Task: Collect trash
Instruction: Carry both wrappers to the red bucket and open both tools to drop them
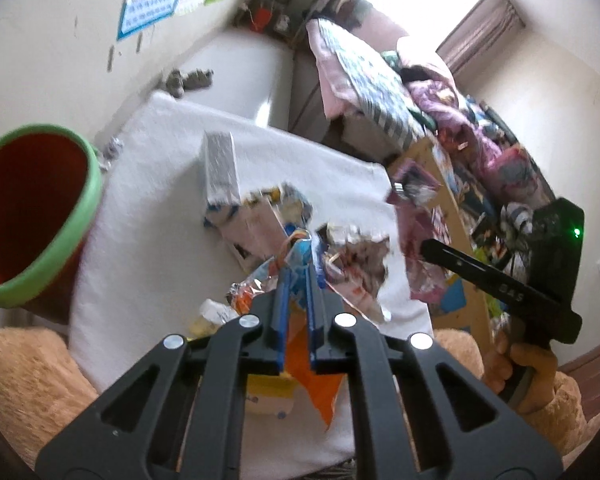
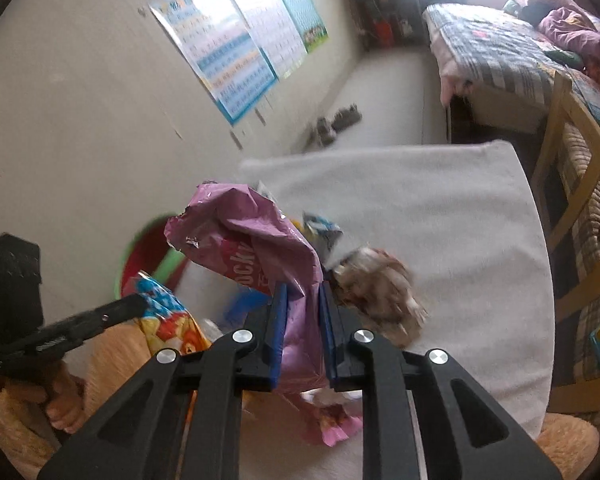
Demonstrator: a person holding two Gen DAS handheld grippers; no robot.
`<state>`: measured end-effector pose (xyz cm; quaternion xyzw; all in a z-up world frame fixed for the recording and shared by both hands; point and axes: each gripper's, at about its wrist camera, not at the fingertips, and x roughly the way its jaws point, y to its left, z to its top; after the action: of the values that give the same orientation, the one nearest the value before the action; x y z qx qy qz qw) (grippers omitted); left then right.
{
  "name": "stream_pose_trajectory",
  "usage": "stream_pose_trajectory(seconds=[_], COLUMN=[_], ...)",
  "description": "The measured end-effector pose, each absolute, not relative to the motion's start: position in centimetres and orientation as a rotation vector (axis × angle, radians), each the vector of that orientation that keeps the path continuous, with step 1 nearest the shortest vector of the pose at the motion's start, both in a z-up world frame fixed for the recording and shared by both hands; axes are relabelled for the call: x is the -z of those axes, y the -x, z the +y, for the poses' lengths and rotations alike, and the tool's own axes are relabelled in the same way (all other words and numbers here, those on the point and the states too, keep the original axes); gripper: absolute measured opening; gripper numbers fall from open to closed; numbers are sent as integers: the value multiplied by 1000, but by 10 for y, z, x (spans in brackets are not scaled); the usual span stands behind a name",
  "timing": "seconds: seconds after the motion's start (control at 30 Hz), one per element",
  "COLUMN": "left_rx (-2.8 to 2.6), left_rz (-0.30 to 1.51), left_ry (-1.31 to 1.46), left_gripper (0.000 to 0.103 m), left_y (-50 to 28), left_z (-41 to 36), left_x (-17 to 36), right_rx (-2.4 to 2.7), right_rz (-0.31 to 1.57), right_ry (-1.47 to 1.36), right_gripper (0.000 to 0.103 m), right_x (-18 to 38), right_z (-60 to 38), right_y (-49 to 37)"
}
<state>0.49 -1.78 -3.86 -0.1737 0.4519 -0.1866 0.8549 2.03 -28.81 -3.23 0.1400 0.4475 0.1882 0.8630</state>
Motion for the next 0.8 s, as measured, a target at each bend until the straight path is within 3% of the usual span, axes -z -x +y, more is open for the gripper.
stream_pose_trajectory(seconds=[0.37, 0.8], left_rx=[67, -280], left_rz=[758, 702], left_ry=[380, 381], left_gripper=[7, 6], left_y=[-12, -22], left_z=[89, 188], left_x=[4, 29], right_rx=[-564, -716], right_rz=[964, 1078], right_ry=[-239, -58], right_gripper=[16, 21], right_x=[23, 56], right_z=[-200, -25], right_y=[-49, -108])
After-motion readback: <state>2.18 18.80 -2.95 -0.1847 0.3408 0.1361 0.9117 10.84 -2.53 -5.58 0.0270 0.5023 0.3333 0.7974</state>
